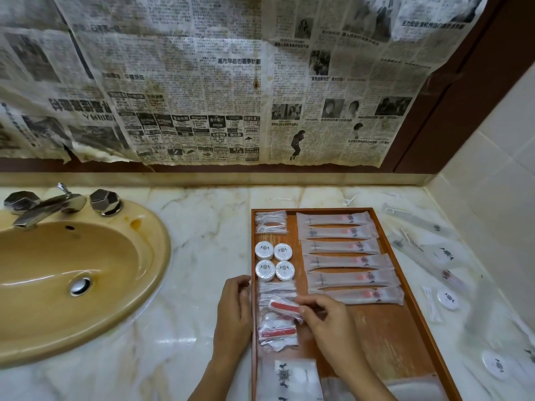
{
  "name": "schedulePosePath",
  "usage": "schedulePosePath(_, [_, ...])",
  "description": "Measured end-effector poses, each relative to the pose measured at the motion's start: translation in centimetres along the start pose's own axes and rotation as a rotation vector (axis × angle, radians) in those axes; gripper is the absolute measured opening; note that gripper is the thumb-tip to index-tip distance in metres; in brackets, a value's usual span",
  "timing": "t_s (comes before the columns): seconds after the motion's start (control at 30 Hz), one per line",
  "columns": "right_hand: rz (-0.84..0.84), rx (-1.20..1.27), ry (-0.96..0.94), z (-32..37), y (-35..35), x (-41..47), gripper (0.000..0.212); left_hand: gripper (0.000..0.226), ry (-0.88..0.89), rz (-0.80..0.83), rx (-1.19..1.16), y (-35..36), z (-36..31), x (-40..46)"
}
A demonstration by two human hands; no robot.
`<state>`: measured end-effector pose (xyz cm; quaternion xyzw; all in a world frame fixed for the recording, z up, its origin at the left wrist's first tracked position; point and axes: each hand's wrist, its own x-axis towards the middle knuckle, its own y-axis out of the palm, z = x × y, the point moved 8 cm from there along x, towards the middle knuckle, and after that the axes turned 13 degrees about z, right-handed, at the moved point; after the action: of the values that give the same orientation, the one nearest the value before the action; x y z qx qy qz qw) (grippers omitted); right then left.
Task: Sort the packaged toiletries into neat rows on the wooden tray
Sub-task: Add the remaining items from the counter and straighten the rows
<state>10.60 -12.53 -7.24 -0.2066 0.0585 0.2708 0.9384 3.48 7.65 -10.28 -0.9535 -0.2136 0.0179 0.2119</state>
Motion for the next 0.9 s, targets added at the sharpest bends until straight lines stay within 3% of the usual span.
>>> schedulePosePath(0.27, [0.086,-0.237,-0.022,0.5,2.1,1.4,0.021,0.026,0.064,0.062,0.031,0.4,0.0,0.1])
schedulePosePath(0.5, [0.109,-0.281,-0.033,-0.1,3.1,1.9,0.029,0.027,0.064,0.096,0.055,0.7,0.4,0.3])
schedulePosePath(0.9, [0.111,-0.429,-0.065,-0.3,3.6,1.7,0.019,0.028,0.063,0.094,0.057,0.7,0.3,0.4])
